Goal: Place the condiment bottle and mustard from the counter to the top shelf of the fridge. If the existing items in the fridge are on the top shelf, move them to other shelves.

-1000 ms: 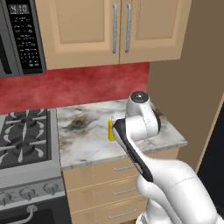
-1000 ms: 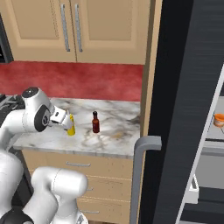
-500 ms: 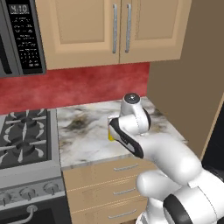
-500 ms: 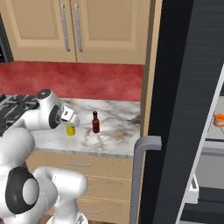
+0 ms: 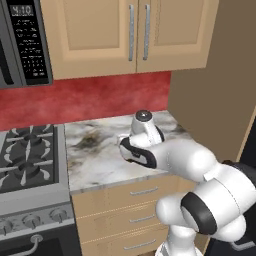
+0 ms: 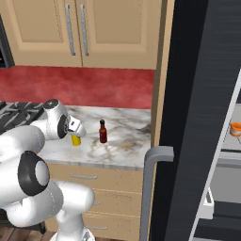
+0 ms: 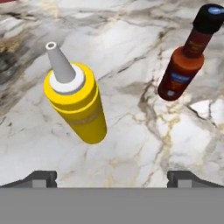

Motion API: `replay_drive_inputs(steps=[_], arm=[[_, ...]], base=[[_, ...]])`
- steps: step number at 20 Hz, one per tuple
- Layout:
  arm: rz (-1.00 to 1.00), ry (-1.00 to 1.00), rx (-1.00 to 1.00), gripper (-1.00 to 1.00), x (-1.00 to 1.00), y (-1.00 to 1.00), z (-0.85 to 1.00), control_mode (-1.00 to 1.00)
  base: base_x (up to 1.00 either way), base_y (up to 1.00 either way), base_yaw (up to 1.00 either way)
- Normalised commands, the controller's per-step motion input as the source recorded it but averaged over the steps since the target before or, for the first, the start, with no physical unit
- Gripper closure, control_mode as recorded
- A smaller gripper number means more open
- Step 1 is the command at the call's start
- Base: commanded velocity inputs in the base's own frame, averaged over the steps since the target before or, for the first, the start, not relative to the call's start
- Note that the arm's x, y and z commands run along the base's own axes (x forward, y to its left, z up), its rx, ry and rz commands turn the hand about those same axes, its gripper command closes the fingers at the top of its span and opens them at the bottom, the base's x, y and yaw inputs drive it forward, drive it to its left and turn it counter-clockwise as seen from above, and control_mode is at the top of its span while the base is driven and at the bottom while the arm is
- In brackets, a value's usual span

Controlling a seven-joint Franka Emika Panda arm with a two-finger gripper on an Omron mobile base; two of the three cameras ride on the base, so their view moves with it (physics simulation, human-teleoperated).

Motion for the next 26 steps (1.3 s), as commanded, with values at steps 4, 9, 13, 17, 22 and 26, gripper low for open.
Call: replay_drive_inputs(steps=[4, 9, 13, 17, 22, 26], arm=[[0.00, -0.04, 0.00, -1.00, 0.39, 0.14, -0.20, -1.00], [0.00, -0.05, 0.00, -1.00, 0.43, 0.19, -0.18, -1.00], [0.00, -0.05, -0.01, -1.00, 0.42, 0.18, -0.16, -1.00], [0.00, -0.04, -0.03, 1.00, 0.37, 0.04, -0.14, -1.00], [0.00, -0.04, -0.01, 1.00, 0.22, 0.00, -0.13, -1.00], [0.00, 0.00, 0.00, 1.00, 0.02, 0.00, 0.00, -1.00]], base=[[0.00, 0.00, 0.00], [0.00, 0.00, 0.00], [0.00, 0.00, 0.00], [0.00, 0.00, 0.00], [0.00, 0.00, 0.00], [0.00, 0.00, 0.00]])
